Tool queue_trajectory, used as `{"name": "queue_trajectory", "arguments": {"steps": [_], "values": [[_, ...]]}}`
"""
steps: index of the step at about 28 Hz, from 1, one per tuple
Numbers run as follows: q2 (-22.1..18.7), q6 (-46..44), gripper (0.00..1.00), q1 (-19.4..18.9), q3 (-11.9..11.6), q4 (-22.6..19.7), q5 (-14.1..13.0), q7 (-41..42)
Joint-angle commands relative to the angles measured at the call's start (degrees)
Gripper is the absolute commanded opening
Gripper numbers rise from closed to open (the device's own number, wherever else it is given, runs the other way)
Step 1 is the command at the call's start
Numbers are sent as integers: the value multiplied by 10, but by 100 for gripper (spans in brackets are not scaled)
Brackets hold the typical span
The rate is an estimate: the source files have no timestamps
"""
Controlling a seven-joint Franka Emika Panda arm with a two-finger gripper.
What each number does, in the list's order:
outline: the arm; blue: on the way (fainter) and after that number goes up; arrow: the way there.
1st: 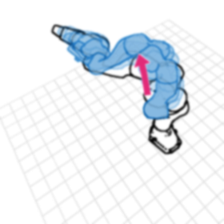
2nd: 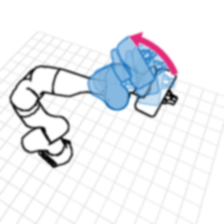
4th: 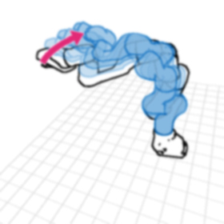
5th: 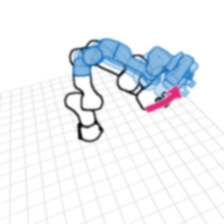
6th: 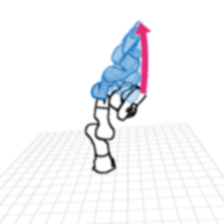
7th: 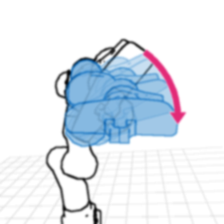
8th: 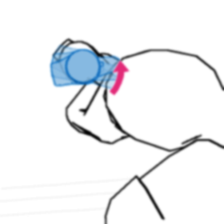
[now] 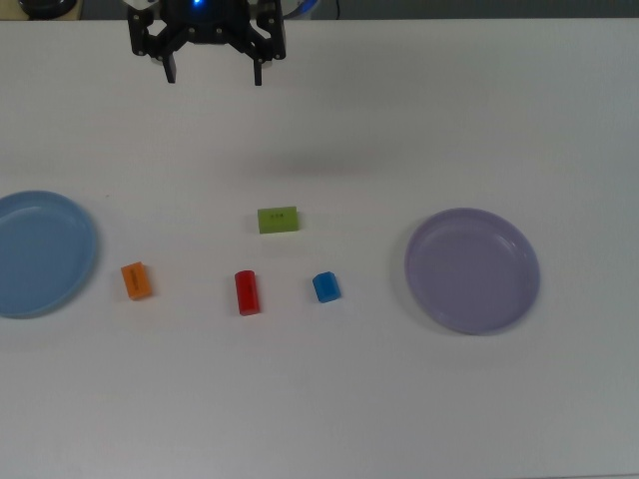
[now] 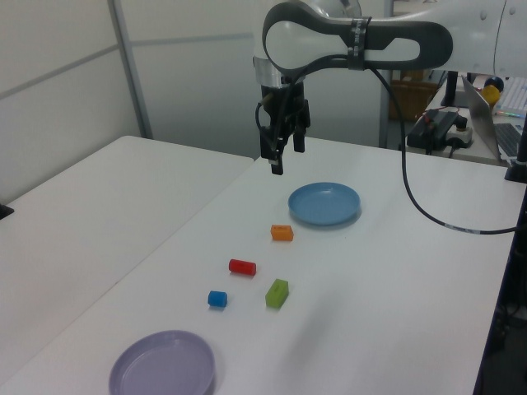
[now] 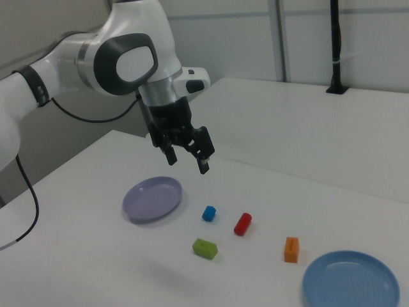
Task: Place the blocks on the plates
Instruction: 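Move the gripper down toward the orange block beside the blue plate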
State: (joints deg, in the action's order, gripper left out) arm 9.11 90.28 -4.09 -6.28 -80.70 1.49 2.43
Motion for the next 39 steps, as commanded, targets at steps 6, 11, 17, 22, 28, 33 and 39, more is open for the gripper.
{"name": "queue_trajectory", "arguments": {"steps": [6,11,17,22,28,33,39], "values": [[-12,0,100,-4,-8,-3,-43,-5],[-7,3,100,-4,-6,-4,-43,-6],[-5,9,100,-3,-5,-7,-42,-4],[6,61,95,-3,-5,-26,-40,-4],[50,126,100,0,-8,-31,-33,-4],[86,169,100,12,-10,-28,-22,-3],[118,195,100,36,-10,-27,19,10]]}}
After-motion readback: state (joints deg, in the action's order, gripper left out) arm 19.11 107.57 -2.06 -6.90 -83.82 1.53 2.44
